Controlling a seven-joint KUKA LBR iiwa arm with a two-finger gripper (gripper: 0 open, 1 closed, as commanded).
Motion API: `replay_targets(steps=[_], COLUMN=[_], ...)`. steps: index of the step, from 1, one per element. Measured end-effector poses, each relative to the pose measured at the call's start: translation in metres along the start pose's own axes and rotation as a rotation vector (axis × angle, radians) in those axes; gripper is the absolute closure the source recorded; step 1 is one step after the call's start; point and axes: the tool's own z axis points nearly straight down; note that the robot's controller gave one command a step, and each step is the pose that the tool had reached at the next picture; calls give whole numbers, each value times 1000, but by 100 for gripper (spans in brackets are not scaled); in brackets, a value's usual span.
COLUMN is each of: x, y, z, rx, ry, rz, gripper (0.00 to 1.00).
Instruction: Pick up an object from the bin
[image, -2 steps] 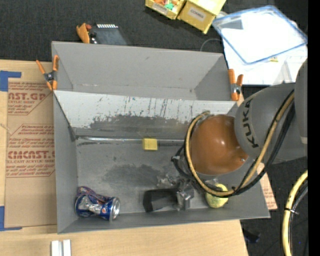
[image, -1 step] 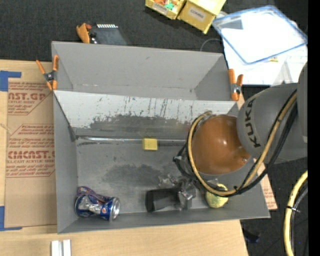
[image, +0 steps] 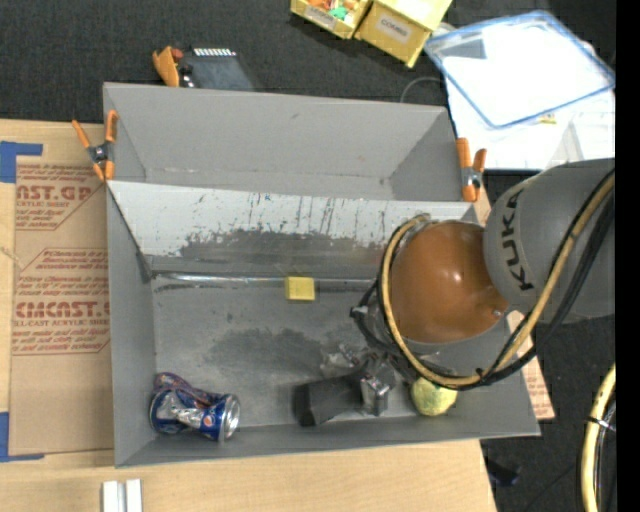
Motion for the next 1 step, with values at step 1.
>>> replay_targets(steps=[1], x=[0], y=[0], z=[-14], rx=[0], ry=[-2], rz=[0], gripper=[100])
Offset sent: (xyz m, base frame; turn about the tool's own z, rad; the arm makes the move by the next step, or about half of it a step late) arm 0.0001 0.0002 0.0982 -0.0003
